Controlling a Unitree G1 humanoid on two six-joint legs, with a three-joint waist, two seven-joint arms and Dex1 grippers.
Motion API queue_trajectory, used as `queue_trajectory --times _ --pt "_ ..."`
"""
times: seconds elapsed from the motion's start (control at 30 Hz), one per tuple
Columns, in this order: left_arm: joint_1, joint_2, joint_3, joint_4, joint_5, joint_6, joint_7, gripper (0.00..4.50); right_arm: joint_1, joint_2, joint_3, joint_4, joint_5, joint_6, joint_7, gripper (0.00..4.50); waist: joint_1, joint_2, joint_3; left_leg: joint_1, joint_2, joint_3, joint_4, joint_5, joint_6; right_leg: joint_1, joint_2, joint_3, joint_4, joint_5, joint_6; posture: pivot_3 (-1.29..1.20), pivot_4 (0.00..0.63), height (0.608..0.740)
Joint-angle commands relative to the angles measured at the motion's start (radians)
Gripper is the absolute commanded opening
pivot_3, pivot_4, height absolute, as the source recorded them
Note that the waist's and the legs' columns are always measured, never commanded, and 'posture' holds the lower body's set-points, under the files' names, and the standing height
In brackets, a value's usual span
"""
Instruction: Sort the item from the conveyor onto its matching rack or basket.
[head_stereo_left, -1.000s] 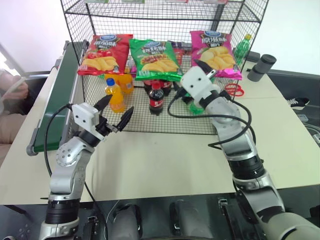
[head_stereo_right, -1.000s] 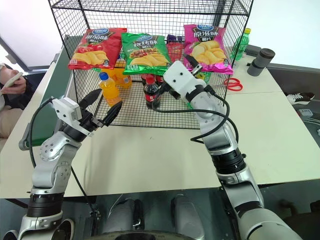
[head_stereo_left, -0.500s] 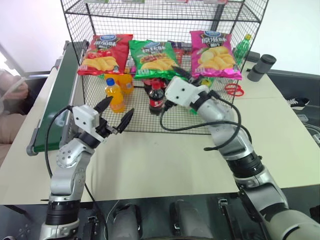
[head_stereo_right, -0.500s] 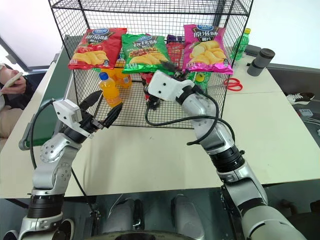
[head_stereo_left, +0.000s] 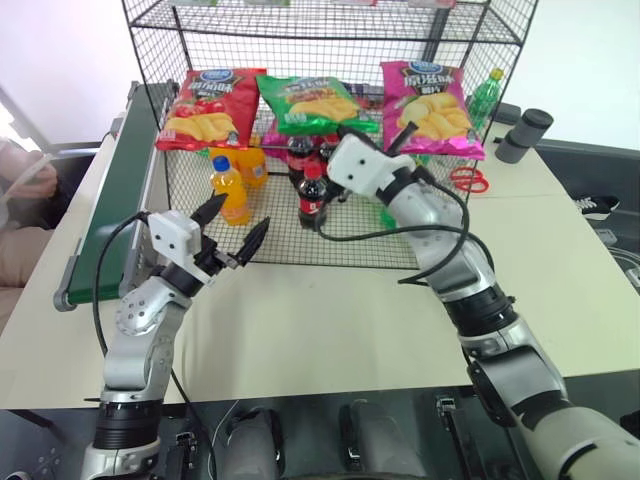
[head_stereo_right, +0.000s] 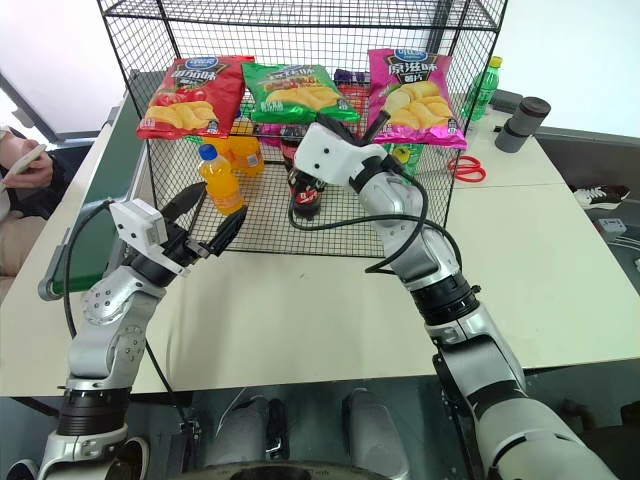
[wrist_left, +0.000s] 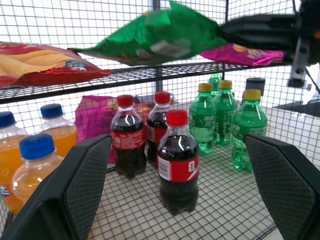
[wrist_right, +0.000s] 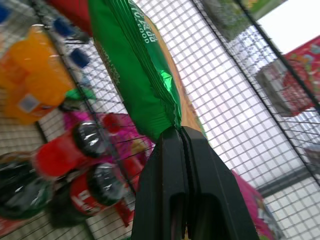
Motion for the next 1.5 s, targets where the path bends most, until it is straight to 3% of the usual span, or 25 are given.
queue_trajectory --times 0.03,0.53,0.63,0.73,0.8,0.97,1.07,1.13,1.2,1.3,1.33,1.5 --pt "-0.015 0.001 -0.002 -0.044 0.001 0.002 0.01 4.5 -0.033 0.015 -0.012 0.006 -0.011 -0.001 -0.018 0.05 0.0 0.0 0.0 0.0 0.0 0.0 0.0 0.0 0.0 0.0 0.0 0.0 0.0 0.0 0.0 0.0 0.15 0.74" --pt "-0.003 -0.006 0.001 -0.026 0.003 -0.02 0.006 4.5 -0.056 0.069 -0.013 0.043 0.015 0.007 0.008 0.05 0.0 0.0 0.0 0.0 0.0 0.0 0.0 0.0 0.0 0.0 0.0 0.0 0.0 0.0 0.0 0.0 0.15 0.74" --pt "0.0 -0.005 0.002 -0.023 0.006 -0.026 0.003 4.5 -0.032 0.064 -0.027 0.015 0.045 0.007 0.032 0.78 0.002 0.0 0.0 0.0 0.0 0.0 0.0 0.0 0.0 0.0 0.0 0.0 0.0 0.0 0.0 0.0 0.15 0.74" --pt "0.006 -0.003 0.003 -0.021 0.007 -0.031 0.001 4.5 -0.004 0.042 -0.031 -0.022 0.064 0.005 0.066 2.27 0.001 0.0 0.0 0.0 0.0 0.0 0.0 0.0 0.0 0.0 0.0 0.0 0.0 0.0 0.0 0.0 0.15 0.74" --pt "0.008 -0.002 0.003 -0.019 0.007 -0.032 -0.001 4.5 0.023 0.026 -0.04 -0.063 0.085 0.011 0.095 3.02 0.001 0.0 0.0 0.0 0.0 0.0 0.0 0.0 0.0 0.0 0.0 0.0 0.0 0.0 0.0 0.0 0.15 0.74" --pt "0.014 0.014 0.007 -0.016 0.01 -0.037 -0.02 4.5 0.11 0.013 -0.102 -0.215 0.224 0.036 0.197 3.02 0.0 0.0 0.0 0.0 0.0 0.0 0.0 0.0 0.0 0.0 0.0 0.0 0.0 0.0 0.0 0.0 0.15 0.74" --pt "0.019 0.042 0.024 -0.025 0.006 -0.023 -0.035 4.5 0.207 0.068 -0.241 -0.317 0.414 0.11 0.195 3.02 0.002 0.0 0.0 0.0 0.0 -0.001 0.0 0.0 0.0 0.0 0.0 -0.001 0.0 0.0 0.0 0.0 0.15 0.74" --pt "0.031 0.07 0.044 -0.03 -0.011 -0.002 -0.046 4.5 0.261 0.047 -0.275 -0.361 0.484 0.137 0.244 3.02 0.003 0.0 0.0 0.0 0.0 -0.001 -0.001 0.0 0.0 0.001 0.0 -0.001 0.0 0.0 0.0 0.0 0.15 0.74" --pt "0.066 0.141 0.11 -0.02 -0.072 0.052 -0.097 4.5 0.346 0.026 -0.388 -0.432 0.678 0.237 0.319 3.02 0.002 0.0 0.0 0.0 0.0 -0.001 0.0 0.0 0.001 0.001 0.0 -0.001 0.0 0.0 0.0 0.0 0.15 0.74" --pt "0.115 0.234 0.196 0.011 -0.137 0.086 -0.18 4.5 0.465 -0.059 -0.503 -0.517 0.887 0.332 0.444 3.83 0.003 0.0 0.0 0.0 0.001 -0.001 -0.001 -0.001 0.001 0.001 0.0 -0.001 -0.001 0.0 0.0 0.0 0.15 0.74" --pt "0.126 0.257 0.213 0.024 -0.151 0.09 -0.205 4.5 0.498 -0.096 -0.527 -0.532 0.939 0.352 0.487 4.33 0.003 0.001 0.001 0.0 0.001 -0.001 -0.002 -0.001 0.001 0.001 0.0 -0.001 -0.002 0.0 0.0 0.0 0.15 0.74" --pt "0.136 0.297 0.326 0.057 -0.339 0.31 -0.181 4.5 0.65 -0.268 -0.583 -0.546 1.042 0.362 0.664 4.43 0.002 0.001 0.001 0.002 0.0 -0.001 -0.001 -0.001 0.002 0.003 -0.001 -0.001 -0.002 0.0 0.0 0.0 0.15 0.74"
